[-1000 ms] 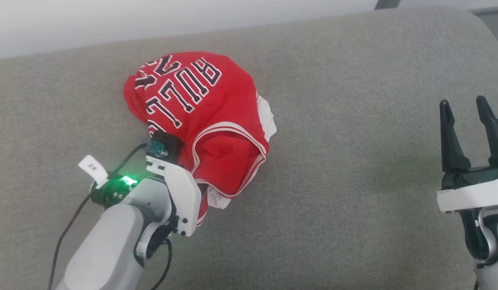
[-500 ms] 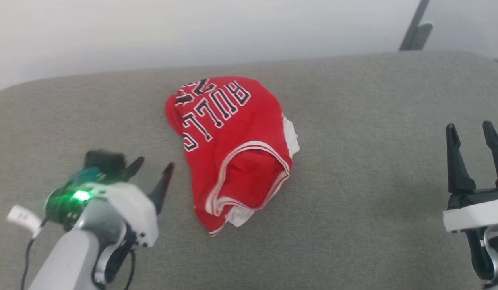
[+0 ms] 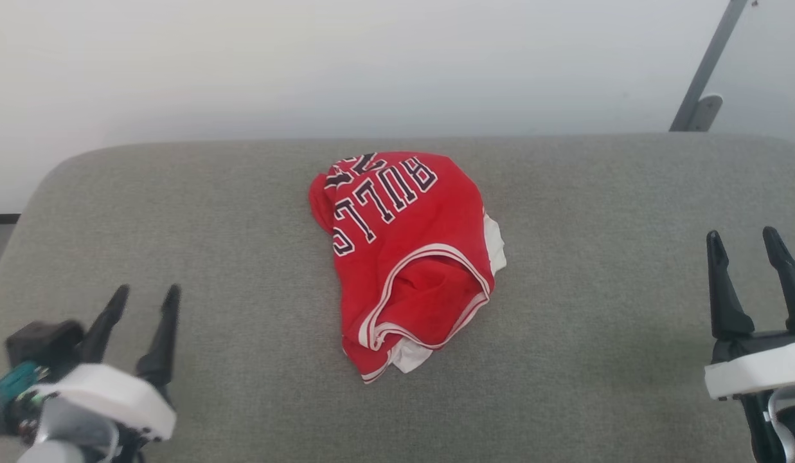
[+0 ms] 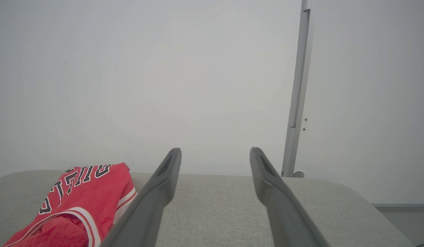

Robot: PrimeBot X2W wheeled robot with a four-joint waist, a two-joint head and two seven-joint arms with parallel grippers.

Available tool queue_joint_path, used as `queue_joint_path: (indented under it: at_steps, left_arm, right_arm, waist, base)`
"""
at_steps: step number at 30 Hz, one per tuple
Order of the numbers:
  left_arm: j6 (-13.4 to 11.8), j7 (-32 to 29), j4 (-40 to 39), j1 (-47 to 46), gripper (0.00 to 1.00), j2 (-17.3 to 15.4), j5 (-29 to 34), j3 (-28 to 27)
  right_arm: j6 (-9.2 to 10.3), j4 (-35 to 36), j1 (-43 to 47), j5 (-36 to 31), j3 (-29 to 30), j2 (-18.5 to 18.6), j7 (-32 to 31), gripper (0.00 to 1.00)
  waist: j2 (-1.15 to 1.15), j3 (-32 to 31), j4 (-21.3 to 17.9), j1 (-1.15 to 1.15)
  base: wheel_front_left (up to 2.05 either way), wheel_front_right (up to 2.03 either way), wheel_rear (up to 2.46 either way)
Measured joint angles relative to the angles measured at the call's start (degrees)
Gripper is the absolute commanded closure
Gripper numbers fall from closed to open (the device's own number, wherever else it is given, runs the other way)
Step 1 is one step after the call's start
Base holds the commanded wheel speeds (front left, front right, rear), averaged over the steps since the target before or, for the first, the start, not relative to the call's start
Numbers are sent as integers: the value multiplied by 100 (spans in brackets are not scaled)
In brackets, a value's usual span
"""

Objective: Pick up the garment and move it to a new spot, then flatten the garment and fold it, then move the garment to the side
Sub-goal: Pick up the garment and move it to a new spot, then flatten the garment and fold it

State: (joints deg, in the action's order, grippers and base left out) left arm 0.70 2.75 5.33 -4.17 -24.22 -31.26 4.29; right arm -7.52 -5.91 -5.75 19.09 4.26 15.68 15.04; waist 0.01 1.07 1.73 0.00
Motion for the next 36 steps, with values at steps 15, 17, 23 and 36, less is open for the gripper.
queue_joint_path:
  at_steps: [15, 17, 23, 36]
  left_arm:
    - [41, 573, 205, 531, 0, -82, -335, -471]
    - [40, 594, 207, 531, 0, -80, -335, -470]
    - [22, 630, 203, 531, 0, -55, -347, -454]
    - [-35, 694, 118, 272, 0, 176, -345, -212]
  right_arm:
    - [0, -27, 199, 21, -69, -110, 0, 0]
    - [0, -40, 199, 53, -79, -103, 0, 0]
    - [0, -58, 197, 102, -130, -91, 0, 0]
    - [0, -475, -482, 421, -642, 291, -20, 0]
  waist:
    - [0, -194, 194, 0]
    - [0, -191, 202, 0]
    - [0, -167, 213, 0]
    - [0, 160, 517, 0]
  base:
    - [0, 0, 0]
    - [0, 0, 0]
    - [0, 0, 0]
    - [0, 0, 0]
